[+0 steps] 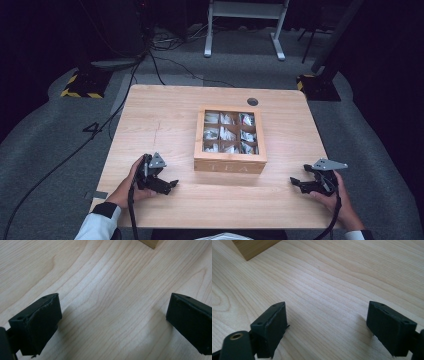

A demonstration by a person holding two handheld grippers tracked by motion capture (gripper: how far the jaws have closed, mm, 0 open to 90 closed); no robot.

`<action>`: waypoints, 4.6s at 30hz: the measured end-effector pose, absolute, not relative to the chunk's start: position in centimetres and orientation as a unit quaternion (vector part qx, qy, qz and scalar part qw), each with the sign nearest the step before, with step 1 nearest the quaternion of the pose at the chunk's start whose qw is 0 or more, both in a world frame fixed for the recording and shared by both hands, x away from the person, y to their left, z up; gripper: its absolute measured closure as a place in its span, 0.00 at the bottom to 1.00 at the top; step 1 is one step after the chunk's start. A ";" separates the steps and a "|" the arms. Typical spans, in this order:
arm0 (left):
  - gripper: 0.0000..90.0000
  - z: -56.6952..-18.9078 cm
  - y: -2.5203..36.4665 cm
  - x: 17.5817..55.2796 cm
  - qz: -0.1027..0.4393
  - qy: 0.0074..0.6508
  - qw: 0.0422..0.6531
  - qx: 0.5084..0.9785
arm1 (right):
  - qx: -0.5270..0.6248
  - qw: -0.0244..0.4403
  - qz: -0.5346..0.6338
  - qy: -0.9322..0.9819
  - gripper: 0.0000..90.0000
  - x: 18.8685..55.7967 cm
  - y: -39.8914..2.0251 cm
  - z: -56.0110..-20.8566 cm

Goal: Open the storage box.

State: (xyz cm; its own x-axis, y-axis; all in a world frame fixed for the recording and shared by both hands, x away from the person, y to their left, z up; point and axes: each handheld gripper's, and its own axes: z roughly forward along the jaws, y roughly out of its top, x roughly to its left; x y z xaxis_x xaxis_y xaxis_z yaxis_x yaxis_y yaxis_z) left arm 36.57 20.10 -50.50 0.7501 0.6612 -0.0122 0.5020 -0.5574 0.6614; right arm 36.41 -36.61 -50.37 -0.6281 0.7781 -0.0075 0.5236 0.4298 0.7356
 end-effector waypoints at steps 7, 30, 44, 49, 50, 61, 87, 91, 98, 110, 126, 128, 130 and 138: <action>0.00 -50.5 19.9 37.3 0.110 0.308 0.336 0.883 | 0.389 0.173 0.358 0.831 0.22 36.9 -36.3 -50.1; 0.01 -50.5 19.9 37.2 0.111 0.313 0.335 0.882 | 0.302 0.182 0.370 0.860 0.35 37.8 -30.3 -45.5; 0.01 -50.5 19.9 37.1 0.112 0.317 0.335 0.880 | 0.260 0.171 0.403 0.861 0.35 38.2 -26.6 -44.1; 0.01 -50.5 19.9 37.1 0.112 0.317 0.335 0.880 | 0.258 0.161 0.407 0.861 0.37 38.3 -26.1 -44.3; 0.01 -50.5 19.9 37.1 0.112 0.317 0.335 0.880 | 0.260 0.157 0.408 0.861 0.38 38.4 -26.0 -44.4; 0.01 -50.5 19.9 37.1 0.112 0.317 0.335 0.880 | 0.269 0.148 0.422 0.853 0.47 38.5 -25.8 -45.1; 0.01 -50.5 19.9 37.1 0.112 0.317 0.335 0.880 | 0.269 0.167 0.436 0.843 0.49 38.3 -25.7 -44.9; 0.01 -50.5 19.9 37.1 0.112 0.317 0.335 0.880 | 0.268 0.169 0.438 0.841 0.49 38.3 -25.8 -44.8; 0.01 -50.5 19.9 37.1 0.112 0.317 0.335 0.880 | 0.266 0.174 0.444 0.838 0.48 38.2 -25.8 -44.6; 0.01 -50.5 19.8 37.1 0.113 0.320 0.335 0.879 | 0.269 0.181 0.455 0.830 0.47 38.2 -25.8 -44.1; 0.22 -49.3 19.0 36.6 0.137 0.292 0.337 0.884 | 0.279 0.189 0.479 0.811 0.42 38.3 -25.6 -42.8; 0.21 -48.6 18.9 36.8 0.131 0.296 0.345 0.881 | 0.279 0.191 0.480 0.810 0.42 38.3 -25.6 -42.7; 0.22 -47.9 18.7 36.9 0.141 0.294 0.353 0.877 | 0.279 0.190 0.481 0.809 0.42 38.3 -25.7 -42.7; 0.23 -45.2 16.6 37.1 0.190 0.264 0.362 0.873 | 0.286 0.192 0.487 0.802 0.41 38.4 -25.6 -42.4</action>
State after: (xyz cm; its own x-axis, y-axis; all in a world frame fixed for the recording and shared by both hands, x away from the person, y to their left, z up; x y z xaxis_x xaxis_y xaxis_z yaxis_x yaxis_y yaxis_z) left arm 37.05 16.60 -45.22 0.7885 0.5987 0.1408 0.3231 -0.5981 0.7334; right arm 38.45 -25.55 -42.36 -0.7626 0.6462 -0.0295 0.2720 0.3618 0.8917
